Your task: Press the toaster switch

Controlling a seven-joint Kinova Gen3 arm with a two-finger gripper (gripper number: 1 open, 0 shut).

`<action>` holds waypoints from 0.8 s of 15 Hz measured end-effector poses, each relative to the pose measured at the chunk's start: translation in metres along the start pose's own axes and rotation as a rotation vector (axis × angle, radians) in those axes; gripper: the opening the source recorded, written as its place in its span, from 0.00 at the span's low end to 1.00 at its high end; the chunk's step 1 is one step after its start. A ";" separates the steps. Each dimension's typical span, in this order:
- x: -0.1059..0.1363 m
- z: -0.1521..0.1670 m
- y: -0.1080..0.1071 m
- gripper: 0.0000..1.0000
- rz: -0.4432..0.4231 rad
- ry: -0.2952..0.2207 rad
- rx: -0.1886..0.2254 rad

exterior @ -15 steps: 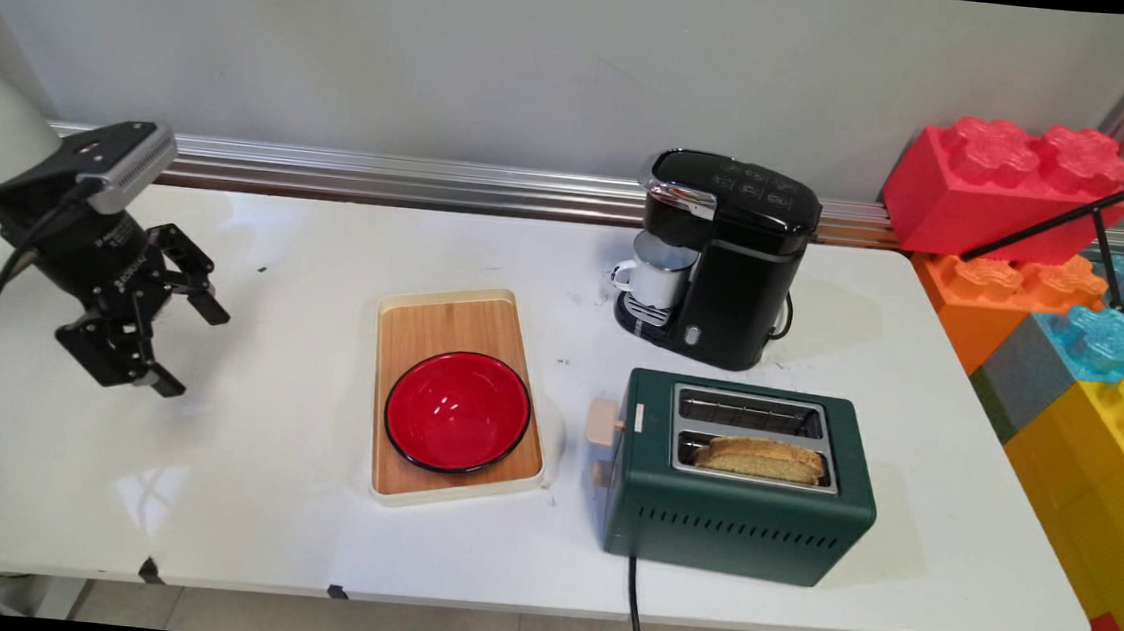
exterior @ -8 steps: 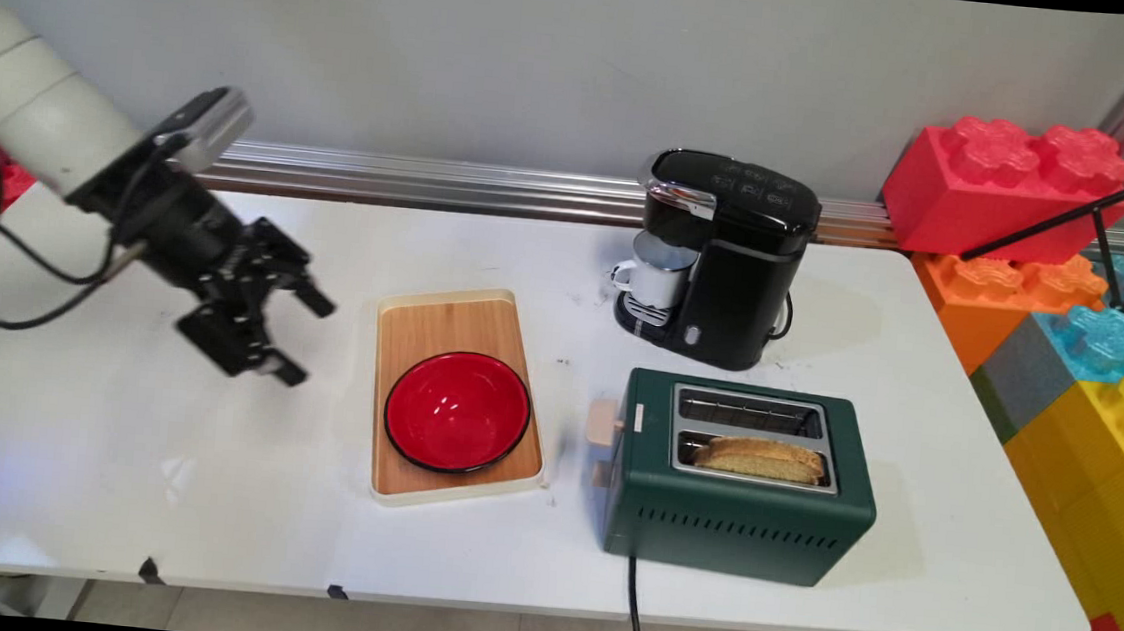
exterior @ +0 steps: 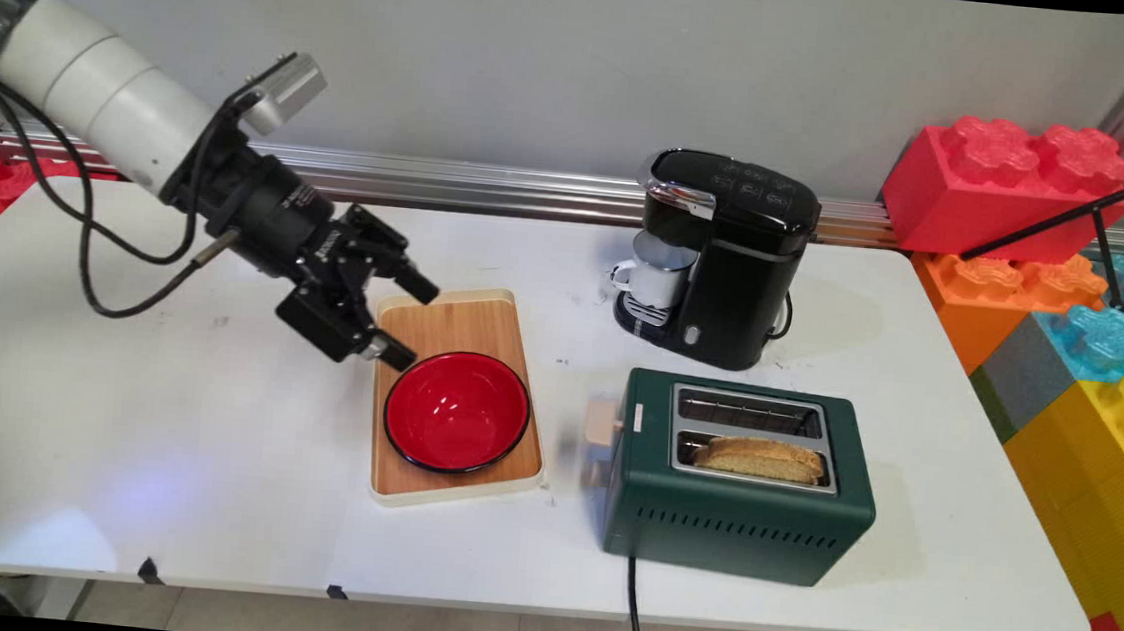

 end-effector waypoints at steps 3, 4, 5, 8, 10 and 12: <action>0.004 0.007 -0.002 1.00 0.014 0.040 -0.015; 0.005 0.009 -0.004 1.00 0.025 0.050 -0.020; 0.005 0.011 -0.005 1.00 0.040 0.058 -0.026; 0.005 0.017 -0.009 0.00 0.090 0.065 -0.044; 0.005 0.020 -0.010 0.00 0.124 0.066 -0.056; 0.005 0.023 -0.011 0.00 0.146 0.067 -0.063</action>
